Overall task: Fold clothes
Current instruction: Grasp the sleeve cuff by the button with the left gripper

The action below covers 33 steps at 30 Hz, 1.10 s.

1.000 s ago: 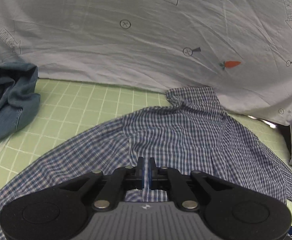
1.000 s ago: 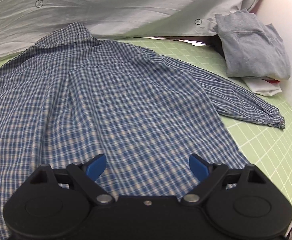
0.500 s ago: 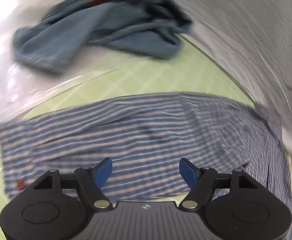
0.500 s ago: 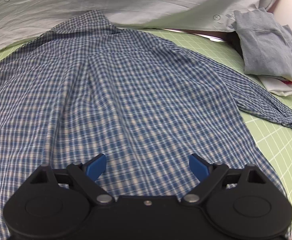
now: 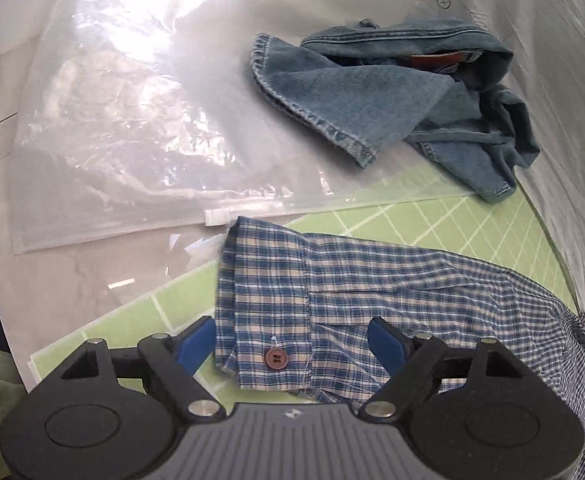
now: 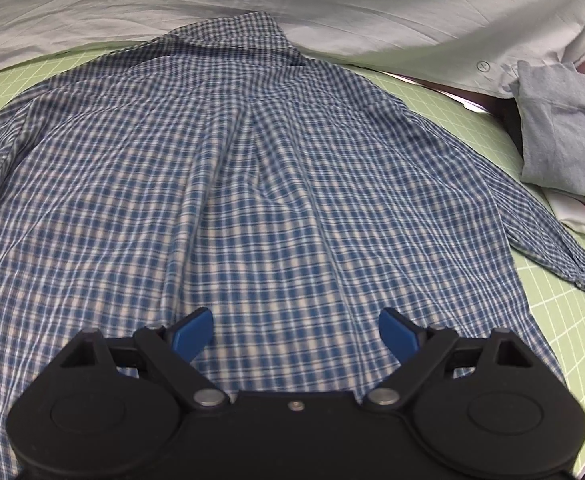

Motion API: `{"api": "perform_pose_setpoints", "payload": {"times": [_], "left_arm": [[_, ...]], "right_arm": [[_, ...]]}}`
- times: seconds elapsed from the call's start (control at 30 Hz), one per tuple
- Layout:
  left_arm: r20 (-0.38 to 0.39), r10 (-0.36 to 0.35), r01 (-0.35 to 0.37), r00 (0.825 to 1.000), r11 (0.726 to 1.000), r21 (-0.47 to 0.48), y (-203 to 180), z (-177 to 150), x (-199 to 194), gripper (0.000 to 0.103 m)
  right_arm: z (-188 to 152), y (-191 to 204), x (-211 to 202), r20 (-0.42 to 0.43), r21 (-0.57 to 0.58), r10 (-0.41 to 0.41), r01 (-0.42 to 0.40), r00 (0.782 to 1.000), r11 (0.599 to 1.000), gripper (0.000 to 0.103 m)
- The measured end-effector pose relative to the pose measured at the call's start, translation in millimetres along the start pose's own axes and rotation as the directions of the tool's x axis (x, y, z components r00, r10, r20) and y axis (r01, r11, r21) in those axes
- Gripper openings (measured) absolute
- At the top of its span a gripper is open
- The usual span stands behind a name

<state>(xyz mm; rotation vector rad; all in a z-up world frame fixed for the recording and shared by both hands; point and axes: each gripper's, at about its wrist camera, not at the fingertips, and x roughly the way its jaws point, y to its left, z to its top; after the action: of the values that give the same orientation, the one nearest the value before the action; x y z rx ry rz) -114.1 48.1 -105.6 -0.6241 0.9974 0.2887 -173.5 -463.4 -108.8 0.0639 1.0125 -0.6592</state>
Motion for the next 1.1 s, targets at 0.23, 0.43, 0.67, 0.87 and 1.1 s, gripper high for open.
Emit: {"api": "perform_pose_setpoints", "payload": {"times": [0.23, 0.43, 0.67, 0.87, 1.1], "left_arm": [[0.024, 0.033, -0.035, 0.999, 0.996, 0.082, -17, -6, 6, 0.098], [0.054, 0.1, -0.107, 0.994, 0.982, 0.158, -30, -16, 11, 0.096], [0.1, 0.209, -0.227, 0.973, 0.944, 0.238, -45, -23, 12, 0.062], [0.092, 0.168, -0.185, 0.982, 0.956, 0.228, -49, -23, 10, 0.022], [0.027, 0.069, -0.072, 0.997, 0.98, 0.185, -55, -23, 11, 0.015]], "right_arm": [[-3, 7, -8, 0.006, -0.013, -0.011, 0.011, 1.0, 1.0, 0.09], [-4, 5, -9, 0.002, -0.005, -0.019, 0.019, 1.0, 1.0, 0.09], [-5, 8, -9, 0.006, -0.021, -0.02, 0.02, 1.0, 1.0, 0.09], [-6, 10, -6, 0.008, -0.027, -0.015, 0.015, 1.0, 1.0, 0.09], [-7, 1, -1, 0.007, 0.006, -0.026, 0.026, 1.0, 1.0, 0.09]]}}
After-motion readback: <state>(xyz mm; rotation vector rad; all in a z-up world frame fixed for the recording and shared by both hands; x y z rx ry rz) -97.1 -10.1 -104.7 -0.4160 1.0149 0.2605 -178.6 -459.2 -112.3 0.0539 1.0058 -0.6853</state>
